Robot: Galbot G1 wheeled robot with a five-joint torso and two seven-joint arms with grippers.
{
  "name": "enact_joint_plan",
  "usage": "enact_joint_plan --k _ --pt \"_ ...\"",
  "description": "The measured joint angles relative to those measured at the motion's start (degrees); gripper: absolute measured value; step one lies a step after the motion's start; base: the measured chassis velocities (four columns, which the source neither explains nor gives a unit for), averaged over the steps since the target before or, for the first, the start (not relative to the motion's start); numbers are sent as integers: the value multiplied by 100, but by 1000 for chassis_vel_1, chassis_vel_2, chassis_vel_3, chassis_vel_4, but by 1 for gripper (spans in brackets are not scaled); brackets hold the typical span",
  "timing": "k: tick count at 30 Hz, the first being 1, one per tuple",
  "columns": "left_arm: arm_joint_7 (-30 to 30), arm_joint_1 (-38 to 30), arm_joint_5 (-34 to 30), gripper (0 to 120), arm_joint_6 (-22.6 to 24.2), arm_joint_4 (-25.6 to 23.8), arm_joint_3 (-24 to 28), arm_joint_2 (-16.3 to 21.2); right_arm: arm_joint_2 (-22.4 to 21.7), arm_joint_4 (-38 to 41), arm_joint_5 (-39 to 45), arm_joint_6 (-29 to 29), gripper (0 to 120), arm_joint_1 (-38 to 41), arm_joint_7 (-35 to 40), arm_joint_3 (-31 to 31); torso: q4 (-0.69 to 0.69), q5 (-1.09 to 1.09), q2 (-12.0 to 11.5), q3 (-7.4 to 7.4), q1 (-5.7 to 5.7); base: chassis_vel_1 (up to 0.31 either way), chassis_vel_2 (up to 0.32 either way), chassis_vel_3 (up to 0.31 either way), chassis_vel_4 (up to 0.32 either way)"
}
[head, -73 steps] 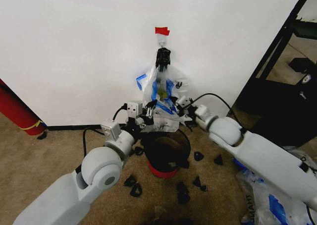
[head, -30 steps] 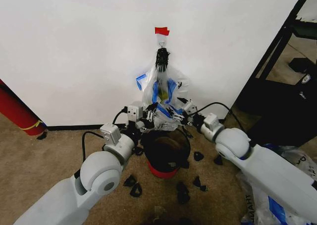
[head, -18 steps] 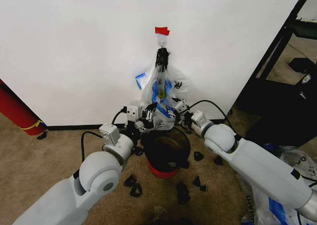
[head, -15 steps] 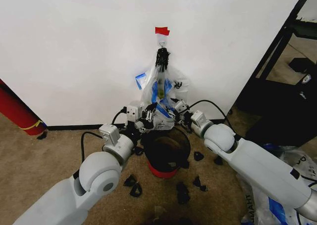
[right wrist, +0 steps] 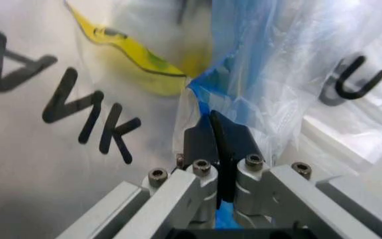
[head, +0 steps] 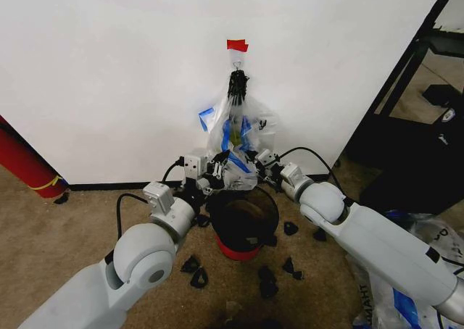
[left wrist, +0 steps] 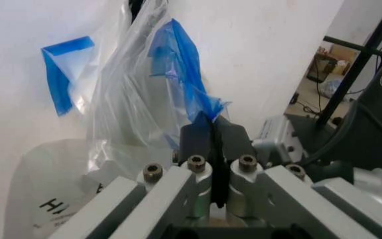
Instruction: Pick up the garbage bag from the wall and place it over the trash bin.
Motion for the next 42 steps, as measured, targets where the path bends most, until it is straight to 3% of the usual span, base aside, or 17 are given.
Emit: enact_joint_plan --k 7,11,15,21,27,42 --pt "13 91 6 0 -41 -12 -135 24 -3 554 922 243 0 -703 50 933 1 -1 0 0 0 0 0 0 0" --pt "49 340 9 0 -110 -92 -350 79 -55 1109 1719 731 0 -1765 -38 1835 -1 0 0 -1 -1 0 0 0 0" --pt "52 716 69 0 -147 -316 -549 115 -35 1300 2036 1095 0 -2343 -250 2188 0 1 1 -1 -1 0 0 0 0" --pt "46 1154 158 0 -172 -610 -657 102 252 1721 2110 1501 0 -3280 -502 3050 0 0 0 -1 -1 0 0 0 0" --pt "94 1836 446 0 -253 -854 -742 136 496 2210 1870 1814 0 -4768 -1096 4172 -1 1 1 -1 -2 0 0 0 0" --pt "170 2493 864 0 -373 -1171 -842 156 978 3031 1703 2092 0 -6276 -1603 5072 0 0 1 -1 -1 0 0 0 0"
